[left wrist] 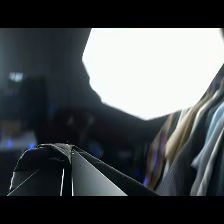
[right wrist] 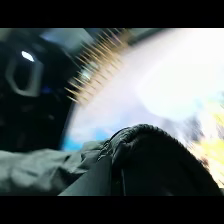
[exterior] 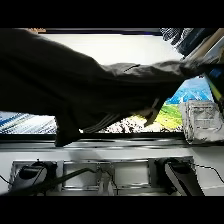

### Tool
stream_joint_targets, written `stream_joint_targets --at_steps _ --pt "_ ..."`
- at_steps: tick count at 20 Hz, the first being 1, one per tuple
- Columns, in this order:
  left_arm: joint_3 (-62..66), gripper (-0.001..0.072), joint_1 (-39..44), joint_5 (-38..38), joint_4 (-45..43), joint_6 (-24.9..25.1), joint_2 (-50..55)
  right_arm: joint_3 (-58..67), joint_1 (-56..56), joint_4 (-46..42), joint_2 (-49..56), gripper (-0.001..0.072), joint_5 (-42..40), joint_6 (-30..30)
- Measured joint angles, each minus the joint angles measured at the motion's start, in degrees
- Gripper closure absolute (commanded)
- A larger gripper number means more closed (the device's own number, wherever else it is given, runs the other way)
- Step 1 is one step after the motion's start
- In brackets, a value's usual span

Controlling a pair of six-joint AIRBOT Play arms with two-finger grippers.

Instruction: Fold the clothes and pants, and hang the long-sleeved shirts on hangers.

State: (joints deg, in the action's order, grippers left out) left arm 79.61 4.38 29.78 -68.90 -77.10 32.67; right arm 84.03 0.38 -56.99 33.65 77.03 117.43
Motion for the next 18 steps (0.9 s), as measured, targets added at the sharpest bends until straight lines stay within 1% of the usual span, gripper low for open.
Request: stream_joint_targets --at_steps 3,5,7,9,12,15,18 --pt "0.0 0.0708 0.24 1.55 -0.35 0.0 7.78 -3.3 0.0 -3.91 2.19 0.0686 2.97 1.92" --pt "-0.02 0.0708 1.03 2.21 -0.28 0.0 14.49 -7.43 0.0 -5.33 5.38 0.0686 2.67 2.21" --pt "-0.02 0.0708 2.05 2.23 -0.26 0.0 21.86 -12.13 0.0 -6.69 10.05 0.0686 -1.31 1.66" --pt "-0.07 0.0708 2.95 1.68 -0.2 0.0 29.09 -15.58 -0.02 -7.15 16.96 0.0686 -8.46 -0.17" --pt "-0.09 0.0709 3.87 0.94 -0.17 0.0 36.89 -15.93 -0.31 -6.25 29.42 0.0688 -18.58 -3.78" --pt "-0.09 0.0709 4.13 0.63 -0.11 0.0 39.67 -13.51 -0.79 -4.72 38.18 0.0688 -23.45 -6.71" --pt "-1.11 0.0709 3.89 3.56 -0.09 -0.04 39.56 -12.35 -0.98 -6.51 41.81 0.0689 -24.5 -8.11"
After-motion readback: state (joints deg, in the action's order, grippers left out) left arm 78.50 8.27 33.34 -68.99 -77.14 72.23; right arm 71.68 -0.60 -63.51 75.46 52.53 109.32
